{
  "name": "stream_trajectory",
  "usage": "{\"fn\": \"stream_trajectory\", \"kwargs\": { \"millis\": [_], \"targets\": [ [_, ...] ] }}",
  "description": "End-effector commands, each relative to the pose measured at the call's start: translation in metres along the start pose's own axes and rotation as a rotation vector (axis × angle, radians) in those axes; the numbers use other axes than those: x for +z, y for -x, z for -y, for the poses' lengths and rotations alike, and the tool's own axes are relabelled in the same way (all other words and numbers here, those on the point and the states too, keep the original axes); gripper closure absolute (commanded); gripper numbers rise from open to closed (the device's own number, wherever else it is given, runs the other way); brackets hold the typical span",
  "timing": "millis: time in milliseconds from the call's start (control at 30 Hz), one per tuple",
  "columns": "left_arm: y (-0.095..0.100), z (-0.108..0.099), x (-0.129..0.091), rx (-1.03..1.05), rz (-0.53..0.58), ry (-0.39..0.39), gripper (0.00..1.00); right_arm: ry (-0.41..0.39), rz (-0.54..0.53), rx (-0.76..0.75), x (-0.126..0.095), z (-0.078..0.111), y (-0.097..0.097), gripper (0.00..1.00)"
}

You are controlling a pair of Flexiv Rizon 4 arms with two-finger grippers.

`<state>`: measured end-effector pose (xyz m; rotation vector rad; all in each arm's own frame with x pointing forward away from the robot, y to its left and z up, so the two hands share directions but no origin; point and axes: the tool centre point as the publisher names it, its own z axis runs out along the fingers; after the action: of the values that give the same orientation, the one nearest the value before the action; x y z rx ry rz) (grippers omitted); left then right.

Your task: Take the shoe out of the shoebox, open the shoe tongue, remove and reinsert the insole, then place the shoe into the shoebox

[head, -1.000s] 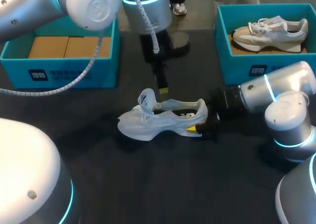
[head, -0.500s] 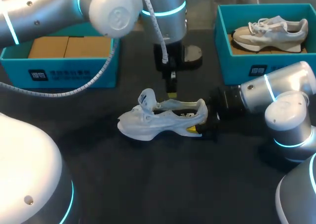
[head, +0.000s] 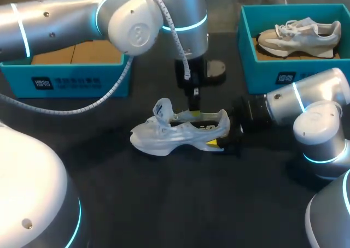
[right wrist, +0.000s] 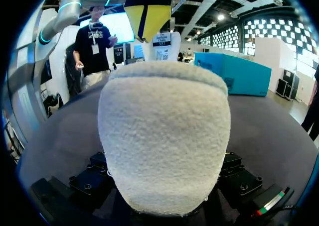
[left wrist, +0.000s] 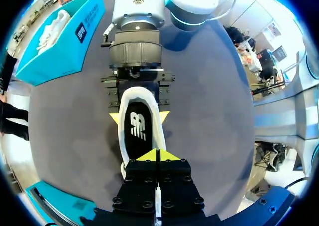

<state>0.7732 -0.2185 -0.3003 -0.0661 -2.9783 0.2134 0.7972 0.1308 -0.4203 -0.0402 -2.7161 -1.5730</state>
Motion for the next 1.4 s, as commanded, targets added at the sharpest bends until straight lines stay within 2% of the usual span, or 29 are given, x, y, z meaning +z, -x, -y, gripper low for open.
{"fn": "stream_trajectory", "kwargs": {
  "millis": [33, 567, 933, 1400],
  "targets": [
    [-0.001, -0.001, 0.000, 0.001, 0.002, -0.001, 1.00, -0.002, 0.000, 0.000, 0.005, 0.001, 0.001, 1.00],
    [-0.001, -0.001, 0.000, 0.001, 0.002, -0.001, 1.00, -0.002, 0.000, 0.000, 0.005, 0.001, 0.001, 1.00],
    [0.019, 0.009, 0.029, 0.060, -0.032, 0.073, 1.00, -0.002, 0.000, 0.000, 0.005, 0.001, 0.001, 1.00],
    [0.028, 0.010, 0.065, 0.066, -0.076, 0.128, 1.00, -0.002, 0.000, 0.000, 0.005, 0.001, 0.001, 1.00]
  ]
}}
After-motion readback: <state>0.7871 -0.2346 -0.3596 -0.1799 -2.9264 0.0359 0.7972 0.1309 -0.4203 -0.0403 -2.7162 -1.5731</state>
